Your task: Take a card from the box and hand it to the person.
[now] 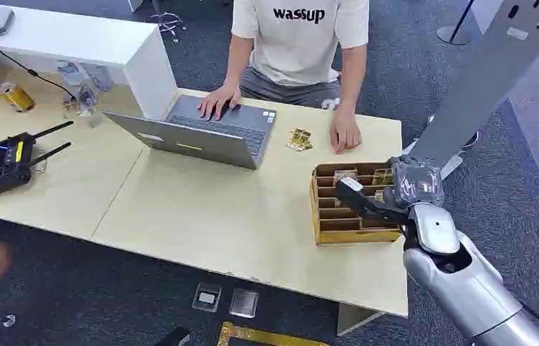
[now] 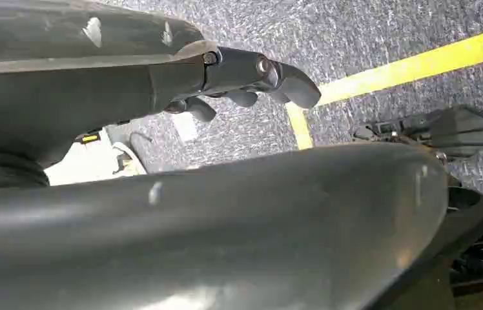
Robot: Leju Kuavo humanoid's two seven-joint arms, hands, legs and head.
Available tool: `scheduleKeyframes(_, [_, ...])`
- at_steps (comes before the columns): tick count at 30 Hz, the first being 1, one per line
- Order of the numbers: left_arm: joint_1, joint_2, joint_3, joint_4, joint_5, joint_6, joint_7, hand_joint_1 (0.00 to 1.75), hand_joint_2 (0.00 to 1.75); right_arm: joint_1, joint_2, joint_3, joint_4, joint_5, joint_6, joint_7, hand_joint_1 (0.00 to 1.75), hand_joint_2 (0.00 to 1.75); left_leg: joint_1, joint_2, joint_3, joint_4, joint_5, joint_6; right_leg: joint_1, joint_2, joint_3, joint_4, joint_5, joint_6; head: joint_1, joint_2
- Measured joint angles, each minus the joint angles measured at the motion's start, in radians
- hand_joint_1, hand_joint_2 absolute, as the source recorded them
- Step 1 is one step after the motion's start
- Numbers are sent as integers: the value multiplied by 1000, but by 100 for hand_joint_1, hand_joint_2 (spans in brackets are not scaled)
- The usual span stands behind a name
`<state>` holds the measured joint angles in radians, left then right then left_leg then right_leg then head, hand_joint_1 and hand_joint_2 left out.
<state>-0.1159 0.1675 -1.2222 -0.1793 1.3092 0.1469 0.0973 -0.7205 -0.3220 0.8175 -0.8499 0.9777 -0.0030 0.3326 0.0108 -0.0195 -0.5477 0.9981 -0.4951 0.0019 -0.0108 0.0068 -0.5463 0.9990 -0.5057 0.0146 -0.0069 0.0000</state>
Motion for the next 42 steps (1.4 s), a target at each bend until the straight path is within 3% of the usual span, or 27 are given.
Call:
scheduleKeyframes(10, [0, 0, 0, 0, 0, -2, 0, 0, 0, -12, 2, 33, 42, -16, -1, 19, 77, 175, 0, 0, 0, 0, 0, 0, 0, 0, 0, 0, 0, 0, 0, 0])
scheduleKeyframes(31, [0, 0, 0, 0, -3, -5, 1, 0, 0, 8, 3, 57, 101, -53, -3, 17, 79, 175, 0, 0, 0, 0, 0, 0, 0, 0, 0, 0, 0, 0, 0, 0])
scheduleKeyframes(36, [0, 0, 0, 0, -3, -3, 1, 0, 0, 8, 12, 61, 136, -62, -23, -5, 65, 175, 0, 0, 0, 0, 0, 0, 0, 0, 0, 0, 0, 0, 0, 0])
scheduleKeyframes(42, [0, 0, 0, 0, -3, -2, 1, 0, 0, 4, 20, 68, 154, -65, -39, -8, 75, 175, 0, 0, 0, 0, 0, 0, 0, 0, 0, 0, 0, 0, 0, 0])
